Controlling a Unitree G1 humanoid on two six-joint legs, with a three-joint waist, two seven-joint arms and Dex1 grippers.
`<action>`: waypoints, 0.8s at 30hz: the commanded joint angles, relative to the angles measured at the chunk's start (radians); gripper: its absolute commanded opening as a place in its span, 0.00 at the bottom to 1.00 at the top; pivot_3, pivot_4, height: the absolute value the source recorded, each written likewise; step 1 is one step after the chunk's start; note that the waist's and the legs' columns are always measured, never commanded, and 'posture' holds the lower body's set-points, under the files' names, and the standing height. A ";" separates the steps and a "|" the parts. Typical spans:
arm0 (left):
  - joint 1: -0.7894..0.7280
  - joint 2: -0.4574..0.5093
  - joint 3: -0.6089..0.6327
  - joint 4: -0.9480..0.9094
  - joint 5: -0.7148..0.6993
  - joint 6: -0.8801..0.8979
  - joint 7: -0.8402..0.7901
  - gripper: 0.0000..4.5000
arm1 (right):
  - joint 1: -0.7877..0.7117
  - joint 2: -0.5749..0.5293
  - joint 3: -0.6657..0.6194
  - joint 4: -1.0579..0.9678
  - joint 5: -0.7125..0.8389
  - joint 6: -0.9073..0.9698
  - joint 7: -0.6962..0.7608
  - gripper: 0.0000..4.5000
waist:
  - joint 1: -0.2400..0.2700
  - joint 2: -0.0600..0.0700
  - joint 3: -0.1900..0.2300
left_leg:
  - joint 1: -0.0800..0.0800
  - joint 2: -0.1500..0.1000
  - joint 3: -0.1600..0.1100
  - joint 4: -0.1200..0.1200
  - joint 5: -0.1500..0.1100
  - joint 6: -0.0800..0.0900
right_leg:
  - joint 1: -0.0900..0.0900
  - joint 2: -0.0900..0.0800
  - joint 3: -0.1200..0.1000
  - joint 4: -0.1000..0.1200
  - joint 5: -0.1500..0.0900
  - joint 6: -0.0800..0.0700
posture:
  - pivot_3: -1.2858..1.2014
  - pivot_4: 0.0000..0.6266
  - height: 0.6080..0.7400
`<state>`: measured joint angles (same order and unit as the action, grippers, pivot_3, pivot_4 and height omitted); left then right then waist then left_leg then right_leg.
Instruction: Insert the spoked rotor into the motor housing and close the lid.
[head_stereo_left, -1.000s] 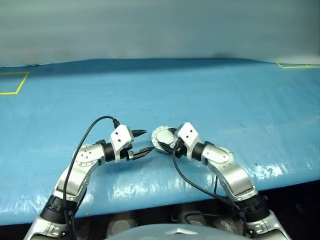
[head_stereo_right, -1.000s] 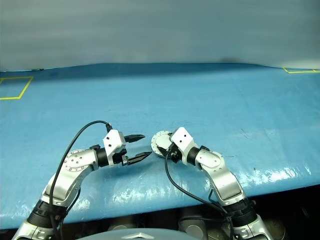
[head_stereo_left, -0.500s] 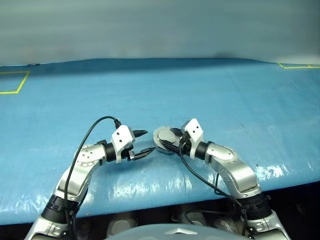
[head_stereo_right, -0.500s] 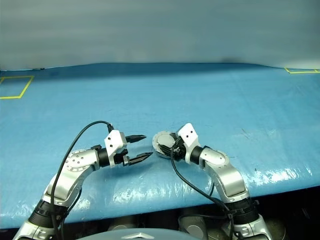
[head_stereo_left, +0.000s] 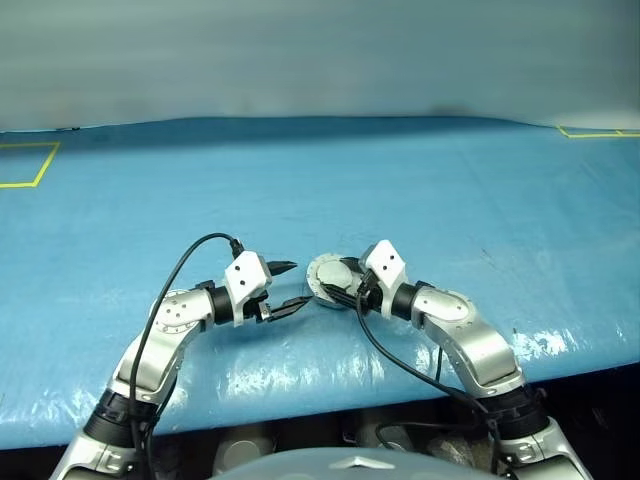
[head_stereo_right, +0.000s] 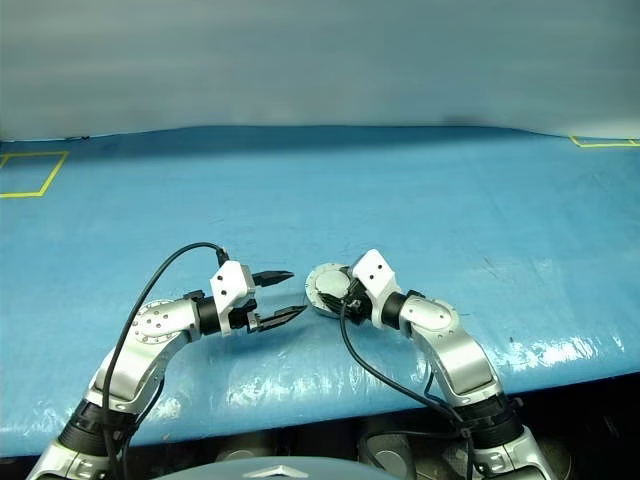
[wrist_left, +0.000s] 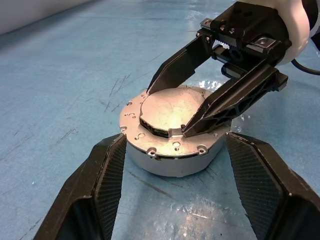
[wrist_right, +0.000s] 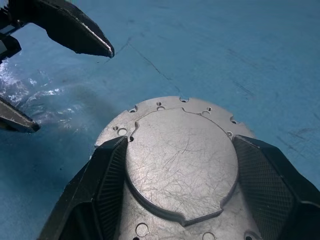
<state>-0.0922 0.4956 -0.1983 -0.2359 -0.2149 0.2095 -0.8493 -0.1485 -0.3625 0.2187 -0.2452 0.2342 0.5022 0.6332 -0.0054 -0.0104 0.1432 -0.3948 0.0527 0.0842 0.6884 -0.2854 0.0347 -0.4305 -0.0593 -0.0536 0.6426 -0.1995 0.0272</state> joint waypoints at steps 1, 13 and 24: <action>-0.009 -0.006 -0.005 -0.008 0.000 -0.018 -0.001 0.75 | -0.024 -0.005 -0.019 -0.071 0.001 -0.010 -0.012 0.67 | -0.001 0.000 0.000 | 0.000 0.000 0.000 0.000 0.000 0.000 | 0.000 0.000 0.000 0.000 0.000 0.000 | 0.52 0.24 1.00; -0.008 -0.019 -0.014 -0.001 0.000 -0.023 0.001 0.75 | 0.002 -0.077 0.034 -0.023 -0.038 -0.003 0.030 0.67 | -0.002 0.000 0.001 | -0.001 0.000 0.000 0.000 0.000 0.000 | -0.001 0.000 0.000 0.000 0.000 0.000 | 0.52 0.24 1.00; 0.001 -0.019 -0.008 -0.003 0.003 -0.025 0.005 0.75 | 0.003 -0.029 0.041 0.038 -0.061 -0.014 -0.006 0.67 | -0.006 0.000 0.000 | 0.001 0.000 0.000 0.000 0.000 0.000 | 0.000 0.000 0.000 0.000 0.000 0.000 | 0.52 0.24 1.00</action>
<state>-0.0910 0.4764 -0.2128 -0.2335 -0.2141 0.2067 -0.8476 -0.1544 -0.3940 0.2398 -0.2344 0.1855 0.4797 0.6322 -0.0111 -0.0103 0.1436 -0.3939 0.0532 0.0847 0.6886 -0.2852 0.0345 -0.4304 -0.0589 -0.0534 0.6431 -0.1995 0.0274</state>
